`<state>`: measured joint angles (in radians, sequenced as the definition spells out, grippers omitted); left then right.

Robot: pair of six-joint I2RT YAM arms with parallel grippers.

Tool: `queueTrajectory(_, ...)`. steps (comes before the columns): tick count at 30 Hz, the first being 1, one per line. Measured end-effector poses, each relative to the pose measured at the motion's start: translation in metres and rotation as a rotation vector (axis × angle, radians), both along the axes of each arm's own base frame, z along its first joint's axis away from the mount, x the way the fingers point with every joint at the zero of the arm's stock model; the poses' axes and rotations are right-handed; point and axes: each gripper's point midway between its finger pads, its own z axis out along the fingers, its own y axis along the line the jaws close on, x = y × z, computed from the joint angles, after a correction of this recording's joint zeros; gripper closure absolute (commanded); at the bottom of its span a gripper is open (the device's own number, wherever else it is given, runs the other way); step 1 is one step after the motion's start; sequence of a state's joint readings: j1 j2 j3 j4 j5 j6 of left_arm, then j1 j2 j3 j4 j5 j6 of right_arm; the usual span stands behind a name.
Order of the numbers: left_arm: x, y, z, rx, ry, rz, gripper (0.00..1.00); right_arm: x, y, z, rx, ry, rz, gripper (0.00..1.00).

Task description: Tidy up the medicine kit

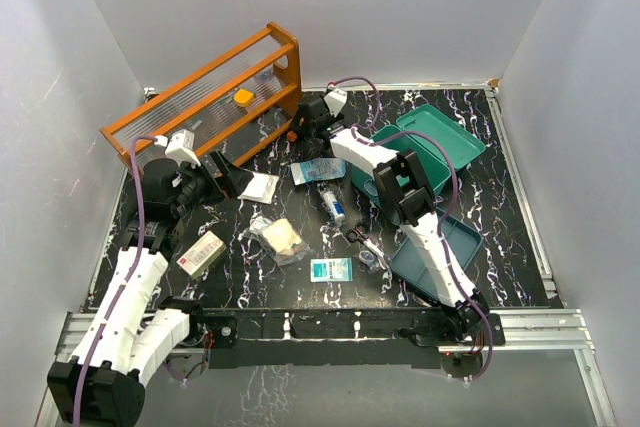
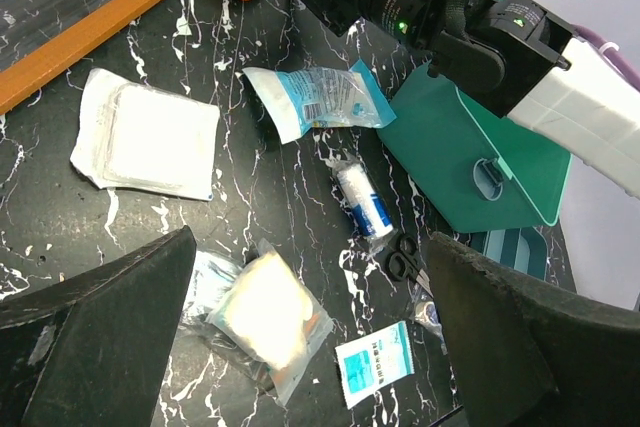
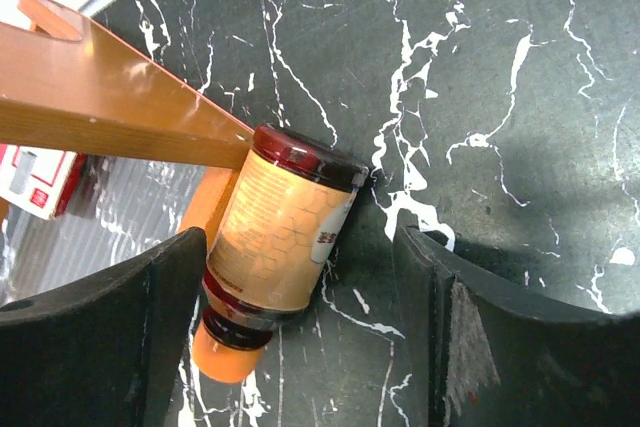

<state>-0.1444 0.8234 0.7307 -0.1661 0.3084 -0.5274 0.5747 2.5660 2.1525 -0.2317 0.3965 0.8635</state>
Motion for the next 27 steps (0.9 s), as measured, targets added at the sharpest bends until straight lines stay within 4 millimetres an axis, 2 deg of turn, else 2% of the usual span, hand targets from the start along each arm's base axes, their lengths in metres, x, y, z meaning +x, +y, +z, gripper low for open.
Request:
queueTrajectory(2, 0.001, 0.000, -0.002, 0.004, 0.004, 0.001, 0.01, 0.000, 0.000, -0.001, -0.021, -0.002, 0.023, 0.22)
queueTrajectory(4, 0.001, 0.000, -0.003, 0.005, 0.009, 0.001, 0.01, 0.000, 0.000, -0.002, -0.043, -0.002, 0.045, 0.24)
queueTrajectory(10, 0.003, 0.000, -0.006, 0.006, 0.020, 0.001, 0.01, 0.000, -0.009, -0.007, -0.096, 0.008, 0.080, 0.45)
queueTrajectory(17, 0.006, -0.001, -0.007, 0.003, 0.022, 0.001, 0.01, -0.003, -0.025, -0.011, -0.150, 0.034, 0.085, 0.43)
queueTrajectory(27, 0.009, -0.002, -0.005, -0.010, 0.015, 0.002, 0.01, -0.010, -0.030, -0.013, -0.182, 0.069, 0.113, 0.62)
